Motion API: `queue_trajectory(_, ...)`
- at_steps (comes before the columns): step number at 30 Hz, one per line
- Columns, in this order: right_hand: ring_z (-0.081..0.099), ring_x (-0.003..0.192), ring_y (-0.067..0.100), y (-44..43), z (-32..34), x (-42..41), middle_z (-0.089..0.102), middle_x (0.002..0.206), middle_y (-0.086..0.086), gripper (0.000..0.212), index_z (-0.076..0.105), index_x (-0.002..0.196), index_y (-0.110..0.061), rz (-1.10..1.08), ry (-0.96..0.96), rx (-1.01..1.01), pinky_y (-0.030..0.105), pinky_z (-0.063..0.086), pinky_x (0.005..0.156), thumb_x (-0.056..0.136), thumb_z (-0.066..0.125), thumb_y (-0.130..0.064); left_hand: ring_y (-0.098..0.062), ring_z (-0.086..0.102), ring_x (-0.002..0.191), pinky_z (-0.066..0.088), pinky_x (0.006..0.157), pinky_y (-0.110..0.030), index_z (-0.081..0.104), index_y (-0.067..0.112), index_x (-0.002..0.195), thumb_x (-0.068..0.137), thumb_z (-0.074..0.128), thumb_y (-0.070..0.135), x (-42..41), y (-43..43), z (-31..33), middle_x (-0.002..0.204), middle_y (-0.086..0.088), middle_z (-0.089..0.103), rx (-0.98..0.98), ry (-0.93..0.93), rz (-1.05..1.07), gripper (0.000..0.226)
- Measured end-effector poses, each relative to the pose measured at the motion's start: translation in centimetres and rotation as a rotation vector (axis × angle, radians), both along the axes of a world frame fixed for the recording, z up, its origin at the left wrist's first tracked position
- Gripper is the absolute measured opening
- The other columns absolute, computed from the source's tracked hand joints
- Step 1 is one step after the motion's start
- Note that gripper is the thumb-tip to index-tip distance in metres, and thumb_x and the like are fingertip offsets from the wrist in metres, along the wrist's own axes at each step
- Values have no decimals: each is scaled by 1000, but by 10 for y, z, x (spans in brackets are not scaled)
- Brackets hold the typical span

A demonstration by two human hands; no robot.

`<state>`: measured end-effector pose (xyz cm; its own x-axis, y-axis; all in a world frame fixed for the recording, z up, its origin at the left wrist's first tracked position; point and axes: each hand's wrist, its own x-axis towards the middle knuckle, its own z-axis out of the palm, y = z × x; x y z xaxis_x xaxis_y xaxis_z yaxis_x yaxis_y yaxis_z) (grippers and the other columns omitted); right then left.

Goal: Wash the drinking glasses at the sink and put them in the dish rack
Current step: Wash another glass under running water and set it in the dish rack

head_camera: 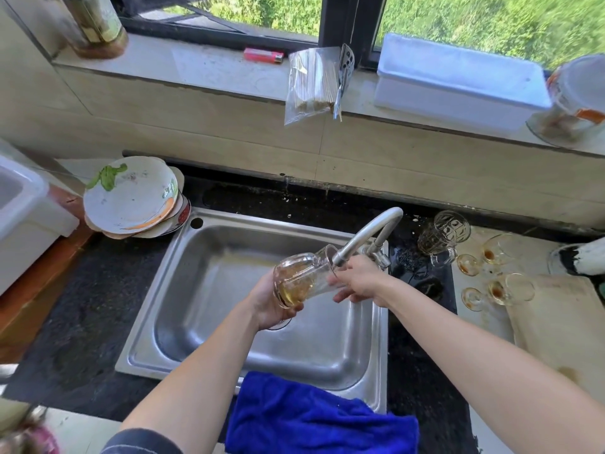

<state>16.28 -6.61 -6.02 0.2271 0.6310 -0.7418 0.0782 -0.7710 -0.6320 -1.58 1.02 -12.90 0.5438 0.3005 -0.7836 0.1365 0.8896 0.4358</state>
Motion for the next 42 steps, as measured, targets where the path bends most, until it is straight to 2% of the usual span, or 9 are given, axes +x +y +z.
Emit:
queue_trajectory(6,69,58,20,3,0,-5,69,80,17,9,62,87,2,-62,53,19,18,48,41,92,62,-5,-32,60,88,46,76,-38,66,11,108,90,43,46,-2,-8,-3,108,-17,67,-100,-128,191,45)
queue_trajectory(11,67,59,16,-1,1,-7,71,85,17,11,66,90,3,-3,89,-61,18,49,44,92,62,-7,-24,59,69,38,60,-29,63,15,111,83,53,41,-6,-14,-3,101,-11,65,-56,-44,184,39)
queue_trajectory(16,68,67,19,8,1,-2,68,86,8,21,63,101,-8,34,-81,96,23,47,47,85,73,-17,-29,60,70,42,66,-34,71,7,100,87,51,50,-13,-6,-5,89,-16,65,-79,33,-22,48)
queue_trajectory(20,71,64,24,7,-4,-5,71,83,17,9,63,89,-1,-88,71,44,19,49,41,92,64,-10,-32,60,79,47,72,-37,67,11,96,88,52,35,-7,-7,8,97,-18,66,-76,-80,158,30)
queue_trajectory(23,65,51,13,-1,-7,-7,70,73,14,18,65,95,4,-131,178,-44,17,49,41,95,60,-13,-26,58,64,43,55,-27,67,16,94,90,51,36,-3,-5,11,89,-11,66,-24,-63,198,25)
queue_trajectory(30,62,72,19,-5,-11,14,64,84,2,33,56,85,-17,179,-414,1,33,47,60,79,74,-43,-19,45,42,26,33,-13,62,13,94,90,48,53,-4,1,11,73,-14,60,-45,71,-103,43)
queue_trajectory(33,69,72,22,-2,-15,8,64,101,7,16,57,101,-14,32,-48,53,29,43,49,93,63,-26,-18,43,44,28,38,-14,60,12,91,89,39,62,0,0,13,69,-13,57,-4,108,-239,54)
queue_trajectory(37,62,55,12,-10,-22,5,71,87,13,11,61,98,-9,-163,313,-34,20,37,39,98,55,-18,-25,58,74,51,62,-31,65,14,110,92,46,51,-4,6,27,94,-13,66,131,37,-198,46)
queue_trajectory(42,70,74,20,-21,-39,-4,72,96,14,22,61,110,-7,-389,559,-83,20,47,46,100,50,-23,-22,55,53,41,41,-23,55,6,108,84,70,32,4,8,55,81,-12,59,490,262,-137,38)
